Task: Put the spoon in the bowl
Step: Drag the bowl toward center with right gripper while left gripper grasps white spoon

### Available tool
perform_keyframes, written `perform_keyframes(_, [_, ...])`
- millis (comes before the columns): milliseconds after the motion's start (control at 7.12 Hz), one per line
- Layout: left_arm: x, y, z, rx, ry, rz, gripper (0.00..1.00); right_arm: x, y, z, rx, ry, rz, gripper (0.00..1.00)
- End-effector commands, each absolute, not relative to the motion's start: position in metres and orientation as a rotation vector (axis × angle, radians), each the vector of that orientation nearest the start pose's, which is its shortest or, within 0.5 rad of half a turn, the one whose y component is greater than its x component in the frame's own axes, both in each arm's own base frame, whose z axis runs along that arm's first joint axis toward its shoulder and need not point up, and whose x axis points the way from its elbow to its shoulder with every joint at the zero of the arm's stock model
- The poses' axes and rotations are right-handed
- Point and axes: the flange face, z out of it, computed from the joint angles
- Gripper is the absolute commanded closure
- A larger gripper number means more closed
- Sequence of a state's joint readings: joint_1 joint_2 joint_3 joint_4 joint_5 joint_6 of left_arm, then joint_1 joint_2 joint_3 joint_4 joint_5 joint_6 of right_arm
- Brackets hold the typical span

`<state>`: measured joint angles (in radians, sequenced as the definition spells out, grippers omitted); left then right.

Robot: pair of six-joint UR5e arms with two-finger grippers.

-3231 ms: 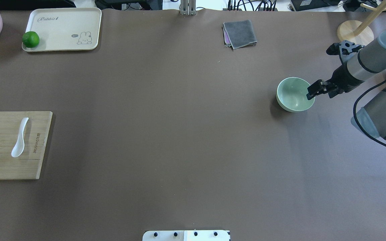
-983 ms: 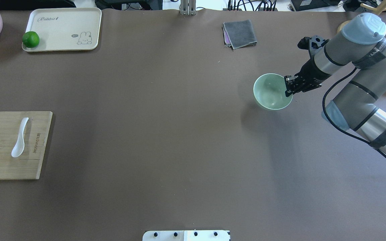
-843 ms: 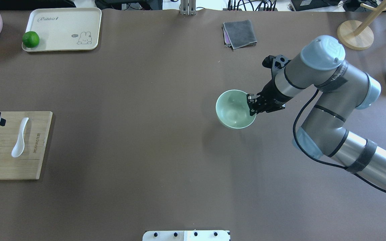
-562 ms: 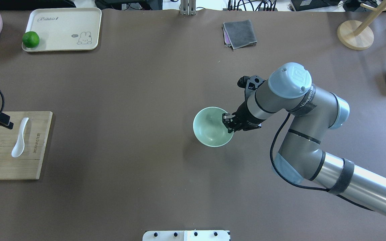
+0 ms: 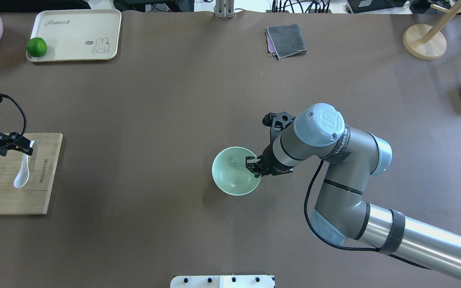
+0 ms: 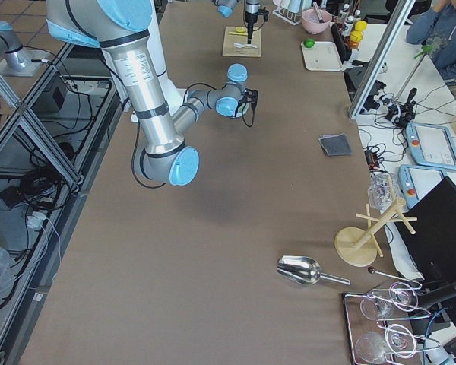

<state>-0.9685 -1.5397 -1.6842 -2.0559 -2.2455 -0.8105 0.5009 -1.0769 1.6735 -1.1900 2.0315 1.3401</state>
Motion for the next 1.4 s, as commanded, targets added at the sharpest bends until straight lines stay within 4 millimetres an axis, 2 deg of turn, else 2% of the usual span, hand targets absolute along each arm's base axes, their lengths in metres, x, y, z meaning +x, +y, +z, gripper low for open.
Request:
perform_keyframes(0, [0.238, -0.467, 0.566, -0.011, 0.851, -0.002, 0.22, -0.537, -0.386, 0.282, -0.057, -1.046, 0.010, 1.00])
perform_keyframes(562, [0.255, -0.461, 0.570, -0.011, 0.830, 0.023, 0.31, -0.540, -0.379, 0.274, -0.057, -1.060, -0.007, 1.00])
perform_keyframes(702, [0.256, -0.460, 0.571, -0.013, 0.829, 0.024, 0.37, -0.541, -0.379, 0.273, -0.058, -1.061, -0.006, 0.81])
perform_keyframes(843, [0.256, -0.460, 0.571, -0.013, 0.828, 0.025, 0.57, -0.538, -0.378, 0.269, -0.050, -1.066, 0.002, 0.10])
perform_keyframes(983, [0.256, -0.459, 0.573, -0.015, 0.825, 0.025, 0.88, -0.534, -0.379, 0.263, -0.025, -1.069, 0.029, 0.00])
perform_keyframes(1124, [0.256, -0.459, 0.572, -0.014, 0.824, 0.026, 1.00, -0.529, -0.377, 0.255, -0.019, -1.083, 0.027, 0.00])
perform_keyframes(1264, [0.255, -0.460, 0.571, -0.012, 0.825, 0.025, 1.00, -0.523, -0.375, 0.249, -0.022, -1.096, 0.036, 0.00])
